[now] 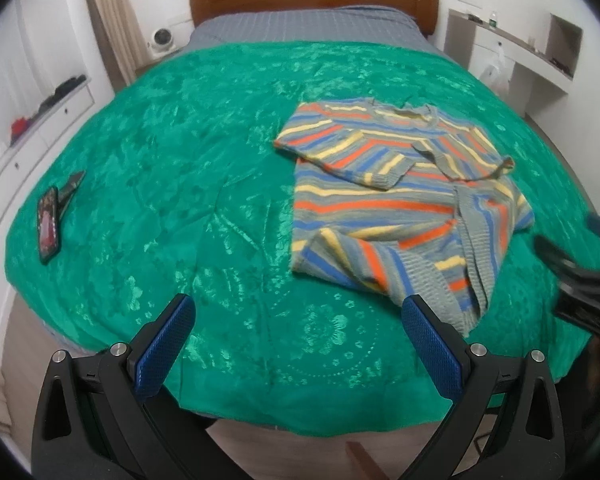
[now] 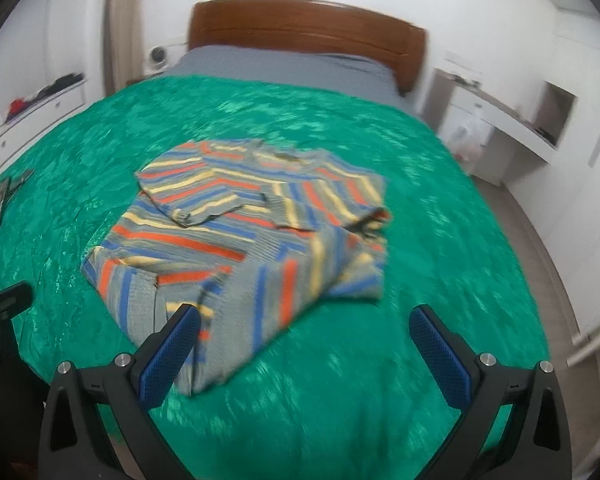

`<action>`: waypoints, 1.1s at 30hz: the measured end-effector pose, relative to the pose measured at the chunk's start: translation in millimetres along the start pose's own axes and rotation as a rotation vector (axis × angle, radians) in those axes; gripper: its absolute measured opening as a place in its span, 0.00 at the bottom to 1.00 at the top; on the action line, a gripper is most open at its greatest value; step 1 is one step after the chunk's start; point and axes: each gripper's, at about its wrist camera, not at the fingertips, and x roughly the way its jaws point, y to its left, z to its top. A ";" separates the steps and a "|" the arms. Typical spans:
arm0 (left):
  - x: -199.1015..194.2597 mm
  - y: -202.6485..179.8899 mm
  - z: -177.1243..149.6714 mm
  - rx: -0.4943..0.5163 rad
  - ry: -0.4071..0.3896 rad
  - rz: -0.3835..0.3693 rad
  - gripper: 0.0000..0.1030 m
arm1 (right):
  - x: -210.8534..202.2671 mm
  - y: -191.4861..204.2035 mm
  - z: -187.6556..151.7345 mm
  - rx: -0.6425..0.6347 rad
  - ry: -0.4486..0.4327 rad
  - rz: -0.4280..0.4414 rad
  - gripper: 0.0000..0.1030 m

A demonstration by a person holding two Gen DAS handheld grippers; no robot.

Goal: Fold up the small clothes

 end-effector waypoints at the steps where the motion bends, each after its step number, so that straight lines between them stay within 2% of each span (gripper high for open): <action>1: 0.8 3.2 -0.1 -0.010 0.002 -0.001 1.00 | 15.8 4.8 5.7 -0.018 0.020 0.020 1.00; 3: 0.2 8.9 -1.4 -0.023 0.000 0.005 1.00 | 53.2 14.2 17.1 -0.021 0.098 0.059 1.00; 7: -0.7 14.1 -4.8 -0.030 0.002 0.009 1.00 | 108.2 35.4 26.0 0.002 0.179 0.113 0.98; 9: 0.8 15.7 -7.5 -0.026 0.012 0.012 1.00 | 130.2 42.1 25.1 -0.033 0.209 0.081 0.73; 10: 1.4 17.0 -9.5 -0.023 0.015 0.014 1.00 | 136.4 40.5 22.6 -0.043 0.224 0.052 0.44; 11: 1.8 18.5 -11.6 -0.020 0.017 0.017 1.00 | 135.8 33.6 20.1 -0.016 0.227 0.049 0.29; 12: 2.1 19.9 -13.0 -0.018 0.017 0.018 1.00 | 126.2 20.0 15.4 0.055 0.211 0.072 0.25; 13: 3.3 22.1 -15.6 -0.019 0.019 0.020 1.00 | 115.8 8.2 9.9 0.095 0.200 0.087 0.16; 16: 7.4 25.7 -21.3 -0.032 0.028 -0.006 1.00 | 78.9 -23.3 -16.4 0.175 0.186 0.111 0.09; 22: 13.2 14.4 -24.8 -0.012 0.036 -0.066 1.00 | 29.4 -82.4 -92.5 0.332 0.267 0.038 0.09; 24: 14.0 12.7 -23.8 -0.014 0.035 -0.084 1.00 | 14.7 -88.0 -98.9 0.319 0.237 0.000 0.15; 25: 14.4 12.8 -24.0 -0.016 0.036 -0.088 1.00 | 8.1 -85.4 -97.1 0.310 0.214 0.026 0.19; 26: 14.6 13.0 -24.5 -0.020 0.037 -0.092 1.00 | -0.3 -77.5 -91.0 0.293 0.183 0.079 0.33; 27: 15.6 14.0 -24.9 -0.024 0.042 -0.094 1.00 | -5.4 -69.9 -85.1 0.282 0.158 0.120 0.42; 28: 16.1 14.8 -25.0 -0.029 0.046 -0.094 1.00 | -9.8 -58.0 -75.9 0.270 0.127 0.195 0.55; 31: 15.7 21.0 -27.4 -0.052 0.057 -0.090 1.00 | -4.8 -7.6 -53.6 0.202 0.106 0.478 0.58; 33: 12.5 25.8 -29.8 -0.064 0.057 -0.081 1.00 | 0.7 32.4 -40.7 0.103 0.080 0.618 0.58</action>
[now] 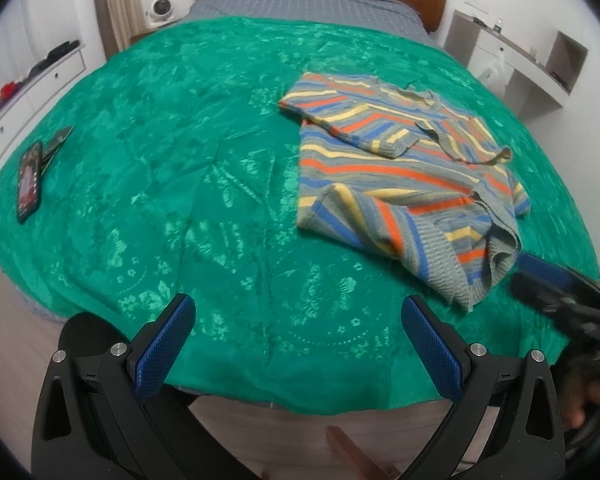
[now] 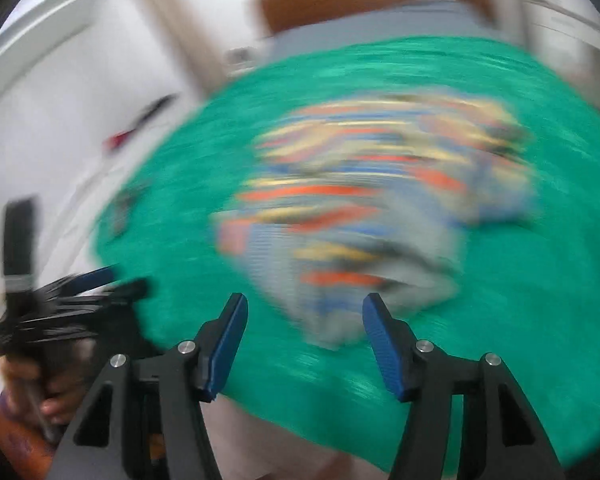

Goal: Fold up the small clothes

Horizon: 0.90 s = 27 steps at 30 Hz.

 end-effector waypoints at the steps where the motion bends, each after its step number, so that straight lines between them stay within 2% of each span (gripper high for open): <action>1: -1.4 2.2 -0.8 -0.002 -0.002 0.005 1.00 | 12.8 13.2 4.6 -0.062 -0.001 0.028 0.58; 3: -5.7 6.9 -2.5 -0.006 -0.009 0.018 1.00 | 42.0 26.6 14.5 -0.132 0.022 0.015 0.58; 6: -10.8 16.2 -4.6 -0.017 -0.020 0.039 1.00 | 87.8 15.7 21.3 -0.083 0.113 -0.031 0.57; 7: -11.1 20.5 -5.2 -0.024 -0.021 0.045 1.00 | 96.6 15.7 19.5 -0.068 0.142 -0.014 0.45; 8: -11.2 24.6 -5.8 -0.033 -0.020 0.049 1.00 | 102.7 15.7 15.5 -0.049 0.179 0.029 0.17; 9: -10.8 30.2 -6.6 -0.046 -0.021 0.053 1.00 | 99.9 14.0 11.6 -0.052 0.183 0.052 0.10; 12: -7.4 41.0 -7.3 -0.082 -0.022 0.044 1.00 | 86.2 45.1 -5.6 -0.167 0.177 0.159 0.09; 14: -1.2 45.0 -7.1 -0.099 -0.009 0.020 1.00 | 83.4 63.6 -26.2 -0.230 0.229 0.243 0.09; 15: 3.4 45.5 -6.6 -0.102 0.004 0.004 1.00 | 84.9 69.4 -37.9 -0.255 0.263 0.274 0.09; 16: 6.7 44.4 -6.1 -0.102 0.012 -0.013 1.00 | 87.6 73.4 -46.9 -0.272 0.289 0.282 0.14; 17: 9.8 42.8 -6.2 -0.095 0.017 -0.028 1.00 | 89.5 76.9 -57.6 -0.292 0.315 0.275 0.33; 19: 15.2 36.4 -7.3 -0.063 0.025 -0.031 1.00 | 83.7 74.7 -65.8 -0.294 0.314 0.253 0.57; 21: 23.0 30.8 -9.2 -0.024 0.037 -0.009 1.00 | 68.1 59.4 -59.8 -0.247 0.268 0.220 0.57; 22: 28.8 27.9 -11.1 -0.007 0.048 0.009 1.00 | 55.0 47.0 -52.4 -0.207 0.231 0.166 0.57; 25: 52.1 20.2 -17.8 0.038 0.084 0.087 1.00 | 22.8 1.7 -24.3 -0.090 0.119 -0.077 0.58; 27: 69.5 13.7 -22.7 0.070 0.115 0.120 0.99 | 19.4 -16.3 -2.2 -0.085 0.086 -0.191 0.58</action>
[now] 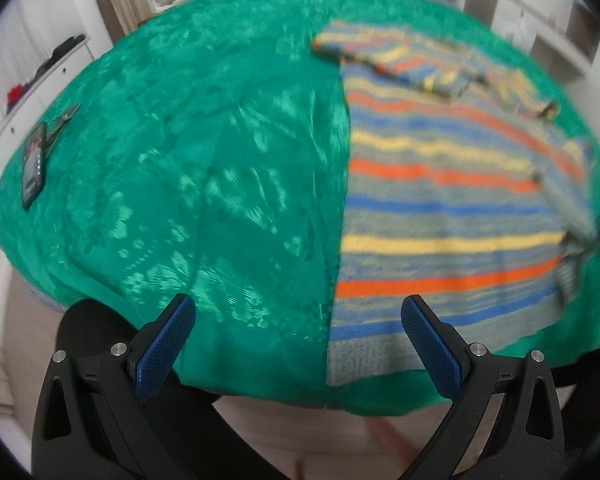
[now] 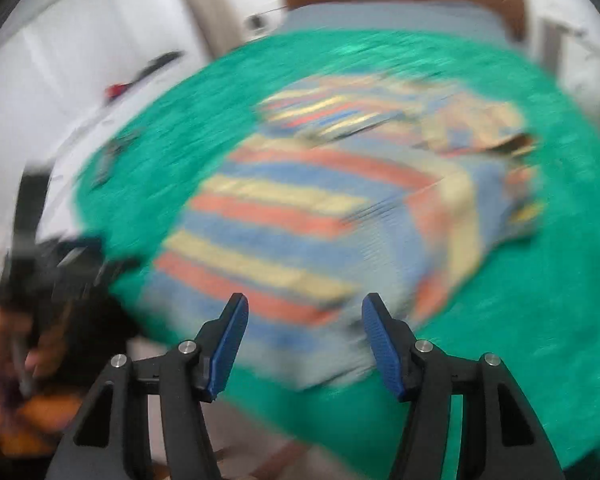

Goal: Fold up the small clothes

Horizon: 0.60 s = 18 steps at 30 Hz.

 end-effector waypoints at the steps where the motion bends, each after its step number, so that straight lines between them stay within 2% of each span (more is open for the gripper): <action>1: 7.8 -4.2 -0.9 0.014 0.014 0.008 0.99 | 2.8 -2.1 10.2 -0.008 -0.002 -0.021 0.58; 4: 20.2 -10.6 -5.7 0.031 0.038 0.007 0.99 | 29.0 0.8 21.5 -0.074 0.038 -0.082 0.58; 6: 19.7 -9.7 -9.2 0.037 0.040 0.006 0.99 | 45.3 -5.8 14.8 -0.075 0.081 -0.133 0.40; 7: 18.4 -7.6 -11.1 0.037 0.038 0.006 0.99 | 40.5 -17.9 8.8 -0.038 0.097 -0.162 0.21; 8: 16.9 -5.3 -13.1 0.037 0.036 0.005 0.99 | 34.0 -26.2 0.4 0.018 0.090 -0.168 0.17; 11: 20.5 0.6 -17.4 0.024 0.042 -0.009 0.99 | -5.0 -54.0 -29.7 0.170 0.072 -0.215 0.14; 15: 31.4 2.3 -13.5 -0.002 0.070 -0.051 0.99 | -54.2 -89.6 -82.5 0.355 0.131 -0.259 0.15; 16: 32.3 1.7 -12.5 -0.001 0.069 -0.051 0.99 | -63.9 -95.7 -95.0 0.380 0.142 -0.276 0.16; 18: 35.4 1.2 -11.7 0.001 0.072 -0.062 0.99 | -79.1 -104.1 -106.3 0.423 0.127 -0.272 0.26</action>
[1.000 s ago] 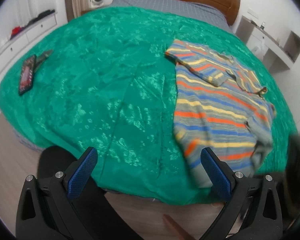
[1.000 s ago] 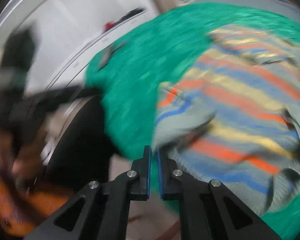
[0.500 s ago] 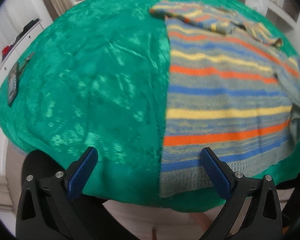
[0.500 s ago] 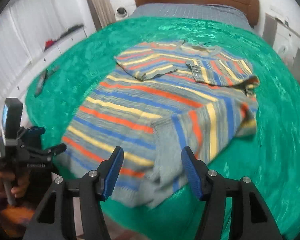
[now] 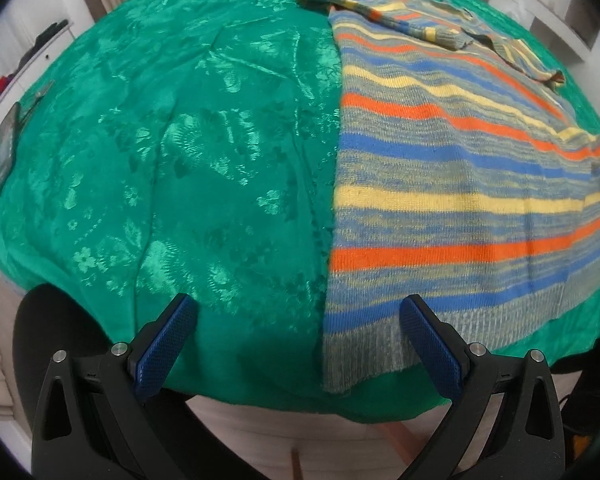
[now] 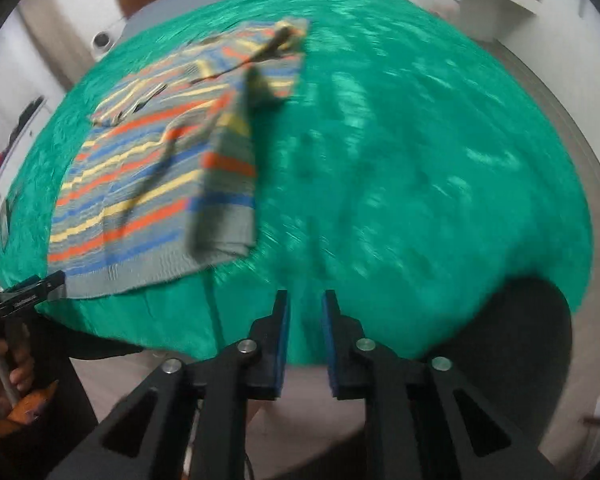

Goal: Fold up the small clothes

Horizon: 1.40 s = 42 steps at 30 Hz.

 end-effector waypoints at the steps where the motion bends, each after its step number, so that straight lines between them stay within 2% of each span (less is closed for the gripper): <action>1: 1.2 2.0 1.3 -0.002 0.003 -0.008 0.99 | -6.4 -5.2 -0.9 0.024 -0.020 0.024 0.43; 2: 1.2 2.1 1.0 -0.005 0.004 -0.018 0.98 | -9.1 -5.9 1.7 0.043 -0.045 0.052 0.62; 3: 1.0 2.9 0.9 -0.006 0.004 -0.026 0.96 | -12.3 -7.7 6.2 0.058 -0.075 0.093 0.68; 6: 1.7 2.8 2.2 -0.007 0.011 -0.048 0.81 | -2.2 6.5 27.2 0.037 -0.083 0.222 0.71; 8: 1.0 -0.7 -1.0 0.004 0.008 -0.048 0.74 | 9.5 31.4 44.5 -0.009 -0.085 0.262 0.71; 9: 0.4 -2.9 -2.5 0.013 0.007 -0.044 0.67 | 15.6 43.9 50.3 -0.031 -0.089 0.254 0.71; 11: -0.6 -10.3 -4.8 0.036 0.007 -0.032 0.46 | 33.9 65.8 60.8 -0.058 -0.081 0.178 0.70; 12: -1.4 -13.4 -6.2 0.041 0.011 -0.035 0.23 | 45.9 71.1 64.2 -0.061 -0.066 0.141 0.70; 13: -2.0 -14.6 -7.0 0.042 0.021 -0.041 0.11 | 56.4 71.6 65.3 -0.058 -0.049 0.105 0.59; 14: -3.0 -14.4 -7.2 0.040 0.026 -0.047 0.10 | 60.9 67.4 63.2 -0.045 -0.034 0.088 0.41; 15: -5.4 -12.2 -6.8 0.034 0.029 -0.059 0.05 | 63.1 58.7 59.8 -0.016 -0.011 0.097 0.30; 16: -12.5 -7.3 -8.3 0.025 0.035 -0.080 0.01 | 58.1 50.0 50.9 0.002 -0.006 0.101 0.07; 18: -21.9 3.1 -7.5 0.007 0.053 -0.139 0.01 | 39.4 31.6 42.6 0.040 -0.014 0.124 0.06; 21: -43.0 16.0 -7.1 0.013 0.054 -0.205 0.00 | 5.4 7.3 29.4 0.092 0.018 0.219 0.04; 23: -49.5 24.7 -6.7 0.030 0.051 -0.219 0.00 | -10.5 -8.0 19.3 0.115 0.055 0.249 0.04; 25: -47.0 25.7 -8.5 0.043 0.070 -0.215 0.00 | -7.6 -17.5 12.4 0.155 0.098 0.267 0.04; 28: -37.6 20.9 -11.6 0.089 0.079 -0.146 0.00 | 18.1 -15.8 7.2 0.133 0.162 0.220 0.04; 31: -38.6 24.6 -11.1 0.077 0.083 -0.124 0.00 | 38.9 -10.6 1.4 0.115 0.221 0.178 0.04; 37: -32.3 37.1 -8.8 0.015 0.103 -0.116 0.00 | 38.8 -11.6 4.1 0.114 0.171 0.080 0.03; 42: -3.8 16.5 -11.7 0.069 0.123 -0.004 0.00 | 70.2 -2.8 -3.1 0.083 0.191 0.006 0.03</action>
